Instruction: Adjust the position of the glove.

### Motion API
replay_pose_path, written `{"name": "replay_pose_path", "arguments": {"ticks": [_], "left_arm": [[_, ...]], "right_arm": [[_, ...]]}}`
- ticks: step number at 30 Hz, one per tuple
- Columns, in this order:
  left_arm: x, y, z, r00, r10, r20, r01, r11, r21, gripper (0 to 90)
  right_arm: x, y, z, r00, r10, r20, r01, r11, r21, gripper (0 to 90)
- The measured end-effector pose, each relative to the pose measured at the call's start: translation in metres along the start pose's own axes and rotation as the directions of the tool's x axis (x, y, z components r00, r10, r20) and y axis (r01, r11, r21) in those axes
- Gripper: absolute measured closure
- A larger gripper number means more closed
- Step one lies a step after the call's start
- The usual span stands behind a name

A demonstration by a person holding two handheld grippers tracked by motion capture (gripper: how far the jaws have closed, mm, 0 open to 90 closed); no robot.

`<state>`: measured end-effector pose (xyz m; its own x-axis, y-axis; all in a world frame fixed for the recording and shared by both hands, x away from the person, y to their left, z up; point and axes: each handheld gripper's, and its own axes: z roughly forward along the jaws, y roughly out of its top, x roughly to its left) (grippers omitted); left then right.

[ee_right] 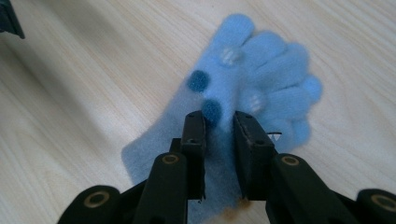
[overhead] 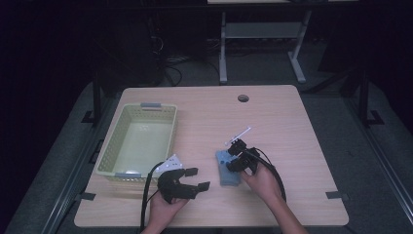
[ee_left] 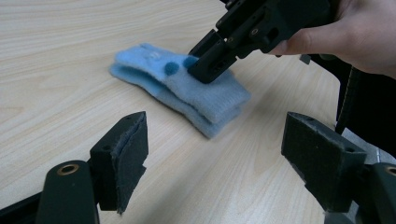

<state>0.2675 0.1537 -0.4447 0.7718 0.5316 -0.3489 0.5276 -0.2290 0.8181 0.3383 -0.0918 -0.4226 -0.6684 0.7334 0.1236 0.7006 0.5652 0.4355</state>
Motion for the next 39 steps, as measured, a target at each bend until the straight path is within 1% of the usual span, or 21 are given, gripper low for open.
{"name": "replay_pose_path", "arguments": {"ticks": [2,5,8,10,11,13,16,18,20,21,25,26,27,29,34,39], "left_arm": [[0.000,0.000,0.000,1.0000,-0.001,0.000,0.001,1.0000,-0.001,22.5],[-0.001,0.000,0.001,1.0000,0.000,0.001,0.000,1.0000,0.000,22.5],[0.000,0.000,0.001,1.0000,0.000,0.003,0.000,1.0000,0.003,22.5],[0.000,0.000,0.001,1.0000,0.001,0.001,-0.001,1.0000,0.002,22.5],[0.000,0.000,0.001,1.0000,0.000,0.001,0.000,1.0000,0.001,22.5],[0.000,0.000,0.001,1.0000,-0.001,0.002,0.001,1.0000,0.004,22.5],[0.000,-0.001,0.002,1.0000,-0.001,0.004,0.001,1.0000,0.007,22.5],[0.000,-0.001,0.002,1.0000,0.000,0.004,0.000,1.0000,0.009,22.5],[-0.001,-0.001,0.002,1.0000,0.000,0.004,0.000,1.0000,0.009,22.5],[-0.001,-0.001,0.002,1.0000,-0.001,0.005,0.001,1.0000,0.009,22.5],[-0.001,-0.001,0.002,1.0000,-0.004,0.005,0.004,1.0000,0.007,22.5],[-0.001,-0.001,0.002,1.0000,-0.004,0.006,0.004,1.0000,0.008,22.5],[0.000,-0.001,0.002,1.0000,-0.005,0.008,0.005,1.0000,0.008,22.5],[0.000,-0.001,0.002,0.9999,-0.007,0.008,0.007,0.9999,0.010,22.5],[-0.001,-0.001,0.003,0.9999,-0.010,0.009,0.010,0.9999,0.010,22.6],[0.000,-0.002,0.005,0.9997,-0.021,0.011,0.021,0.9997,0.014,22.9]], "right_arm": [[0.000,0.000,0.002,1.0000,0.002,0.001,-0.002,1.000,0.004,72.7],[0.002,0.000,0.002,0.9999,-0.008,0.015,0.008,1.000,0.003,69.5],[0.000,0.000,0.000,0.9999,0.003,0.015,-0.003,1.000,-0.011,62.6],[-0.002,-0.001,-0.003,0.9999,0.011,0.004,-0.011,1.000,-0.026,60.5],[-0.003,-0.002,-0.005,0.9999,0.012,0.011,-0.011,0.999,-0.041,60.0],[-0.004,-0.002,-0.008,0.9996,0.025,0.010,-0.024,0.998,-0.060,63.2],[-0.005,-0.003,-0.011,0.9996,0.029,0.004,-0.029,0.997,-0.077,71.4],[-0.004,-0.003,-0.010,0.9996,0.026,0.010,-0.025,0.997,-0.074,74.5],[-0.003,-0.002,-0.005,0.9998,0.020,0.001,-0.020,0.998,-0.063,76.6],[-0.003,-0.002,-0.003,0.9999,0.015,-0.002,-0.015,0.998,-0.061,76.9],[0.000,-0.001,0.010,1.0000,0.006,-0.002,-0.006,1.000,-0.025,78.0],[0.000,-0.002,0.013,1.0000,0.006,-0.006,-0.006,1.000,-0.016,78.0],[-0.001,-0.003,0.016,0.9999,0.013,-0.010,-0.013,1.000,-0.017,77.9],[-0.003,-0.003,0.015,0.9994,0.025,-0.025,-0.025,0.999,-0.023,77.1],[-0.006,-0.006,0.007,0.9981,0.045,-0.043,-0.048,0.997,-0.053,68.5],[-0.008,-0.010,0.000,0.9966,0.062,-0.055,-0.066,0.995,-0.079,62.8]]}}
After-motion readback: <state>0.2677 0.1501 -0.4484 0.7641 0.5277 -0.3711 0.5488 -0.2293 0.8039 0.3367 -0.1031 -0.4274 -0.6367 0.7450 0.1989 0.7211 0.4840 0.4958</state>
